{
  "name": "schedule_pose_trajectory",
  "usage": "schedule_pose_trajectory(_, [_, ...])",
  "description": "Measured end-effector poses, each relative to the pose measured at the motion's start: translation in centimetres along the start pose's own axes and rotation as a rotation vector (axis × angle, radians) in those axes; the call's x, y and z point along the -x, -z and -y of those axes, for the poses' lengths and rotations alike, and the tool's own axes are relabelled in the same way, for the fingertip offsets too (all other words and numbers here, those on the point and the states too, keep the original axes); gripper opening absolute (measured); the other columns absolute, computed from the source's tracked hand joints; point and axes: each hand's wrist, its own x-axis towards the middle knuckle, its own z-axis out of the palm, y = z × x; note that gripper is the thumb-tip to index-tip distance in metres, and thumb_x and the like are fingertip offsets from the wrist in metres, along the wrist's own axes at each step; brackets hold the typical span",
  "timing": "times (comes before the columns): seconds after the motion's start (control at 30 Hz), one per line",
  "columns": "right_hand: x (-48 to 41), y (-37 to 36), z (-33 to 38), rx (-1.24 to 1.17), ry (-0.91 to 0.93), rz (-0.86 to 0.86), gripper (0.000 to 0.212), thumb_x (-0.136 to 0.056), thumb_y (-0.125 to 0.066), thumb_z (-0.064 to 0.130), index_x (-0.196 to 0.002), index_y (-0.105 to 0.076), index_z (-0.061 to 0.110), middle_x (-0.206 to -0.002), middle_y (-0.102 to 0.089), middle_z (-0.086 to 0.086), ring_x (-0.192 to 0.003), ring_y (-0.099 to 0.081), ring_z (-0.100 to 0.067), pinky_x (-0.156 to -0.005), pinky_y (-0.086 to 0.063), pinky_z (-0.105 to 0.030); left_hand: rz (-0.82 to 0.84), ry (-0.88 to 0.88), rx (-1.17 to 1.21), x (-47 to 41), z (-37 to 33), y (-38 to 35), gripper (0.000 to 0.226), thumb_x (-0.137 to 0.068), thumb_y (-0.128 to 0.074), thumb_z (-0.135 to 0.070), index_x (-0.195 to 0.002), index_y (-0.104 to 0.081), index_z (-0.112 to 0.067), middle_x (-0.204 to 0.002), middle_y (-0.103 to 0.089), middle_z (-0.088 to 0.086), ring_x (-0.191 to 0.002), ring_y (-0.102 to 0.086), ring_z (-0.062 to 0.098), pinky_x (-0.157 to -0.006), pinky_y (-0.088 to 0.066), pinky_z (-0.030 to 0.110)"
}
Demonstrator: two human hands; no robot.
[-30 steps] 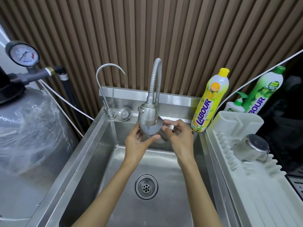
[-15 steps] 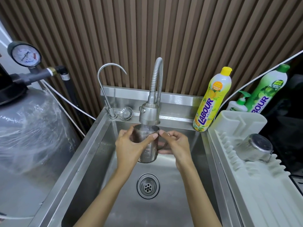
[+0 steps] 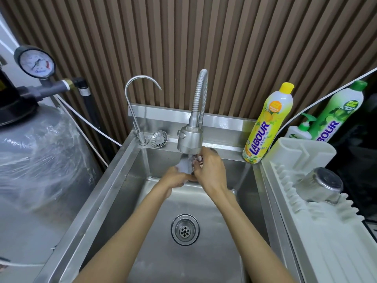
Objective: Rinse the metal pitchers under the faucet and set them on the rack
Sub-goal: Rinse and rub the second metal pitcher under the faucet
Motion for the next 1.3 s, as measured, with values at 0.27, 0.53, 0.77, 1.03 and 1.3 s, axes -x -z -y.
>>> schedule_pose_trajectory(0.27, [-0.4, -1.5, -0.4, 0.082, 0.069, 0.08, 0.014, -0.084, -0.047, 0.002, -0.09, -0.059, -0.003, -0.099, -0.056, -0.018, -0.089, -0.053, -0.038, -0.059, -0.037, -0.034, -0.008, 0.001, 0.006, -1.7, 1.3, -0.6, 0.037, -0.058, -0.069, -0.007, -0.094, -0.063, -0.003, -0.093, -0.06, 0.009, -0.087, -0.054, 0.021, -0.068, -0.041, 0.024])
schedule_pose_trajectory(0.53, [-1.0, -2.4, -2.7, 0.127, 0.136, 0.1, 0.017, -0.079, -0.061, 0.009, -0.095, -0.064, 0.004, -0.11, -0.055, -0.011, -0.108, -0.049, -0.032, -0.064, -0.038, -0.029, 0.025, 0.038, 0.081, -2.4, 1.5, -0.3, 0.025, -0.077, -0.06, 0.006, -0.076, -0.058, -0.019, -0.085, -0.059, 0.002, -0.095, -0.052, 0.018, -0.072, -0.04, 0.023])
schedule_pose_trajectory(0.77, [-1.2, -0.7, -3.2, -0.344, -0.125, 0.056, 0.027, -0.077, -0.061, -0.006, -0.067, -0.044, 0.013, -0.094, -0.063, 0.001, -0.088, -0.06, -0.018, -0.066, -0.039, -0.007, 0.028, -0.061, 0.35, -1.1, 1.5, -1.0, 0.059, -0.062, -0.068, 0.013, -0.117, -0.052, -0.002, -0.1, -0.062, 0.007, -0.098, -0.057, 0.023, -0.084, -0.044, 0.03])
schedule_pose_trajectory(1.03, [1.3, -0.1, -4.1, -1.101, -0.394, 0.114, 0.031, -0.086, -0.058, -0.002, -0.067, -0.039, 0.012, -0.123, -0.064, -0.009, -0.112, -0.062, -0.021, -0.098, -0.048, -0.037, -0.186, -0.403, 0.318, 1.9, 1.7, -1.5, 0.074, -0.063, -0.079, 0.004, -0.123, -0.046, -0.024, -0.116, -0.061, -0.003, -0.108, -0.058, 0.011, -0.09, -0.046, 0.022])
schedule_pose_trajectory(1.3, [3.0, -0.5, -4.0, -1.316, -0.536, 0.2, 0.024, -0.091, -0.054, 0.009, -0.069, -0.044, 0.009, -0.09, -0.063, -0.021, -0.088, -0.064, -0.032, -0.085, -0.057, -0.04, -0.351, -0.587, -0.028, 4.1, 0.9, -0.6, 0.087, -0.056, -0.083, -0.025, -0.134, -0.046, -0.017, -0.124, -0.056, -0.001, -0.118, -0.052, 0.018, -0.103, -0.043, 0.04])
